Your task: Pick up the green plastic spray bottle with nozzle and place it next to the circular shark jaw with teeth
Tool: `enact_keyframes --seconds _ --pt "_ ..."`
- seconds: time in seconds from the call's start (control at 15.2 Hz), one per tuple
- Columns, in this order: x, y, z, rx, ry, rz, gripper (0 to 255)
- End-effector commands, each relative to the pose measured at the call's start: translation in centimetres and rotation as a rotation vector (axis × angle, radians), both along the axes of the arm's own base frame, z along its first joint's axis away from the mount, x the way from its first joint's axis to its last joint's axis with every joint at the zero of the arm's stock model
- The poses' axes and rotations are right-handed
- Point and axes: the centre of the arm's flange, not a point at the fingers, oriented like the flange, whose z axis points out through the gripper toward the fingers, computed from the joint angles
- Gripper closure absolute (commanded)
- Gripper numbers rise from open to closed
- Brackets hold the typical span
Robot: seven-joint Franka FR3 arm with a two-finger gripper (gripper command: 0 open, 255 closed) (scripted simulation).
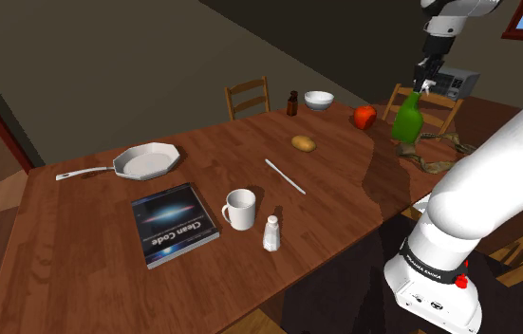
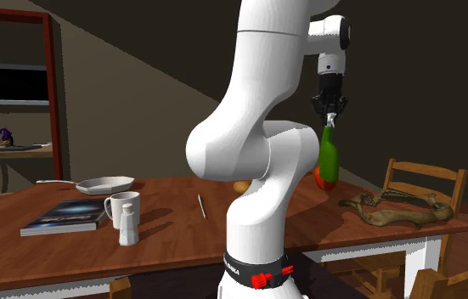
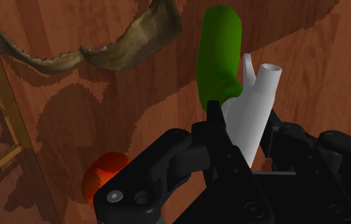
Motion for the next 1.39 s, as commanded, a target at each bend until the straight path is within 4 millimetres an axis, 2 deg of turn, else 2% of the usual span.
enact_keyframes --seconds 0.0,1.19,1.25,1.32 --pt "0.0 -0.1 -1.2 0.0 0.0 0.0 255" --pt "0.0 -0.1 -10.7 0.0 0.0 0.0 255" --pt "0.0 -0.1 -11.6 0.0 0.0 0.0 255" --pt "0.0 -0.1 -11.6 0.0 0.0 0.0 255"
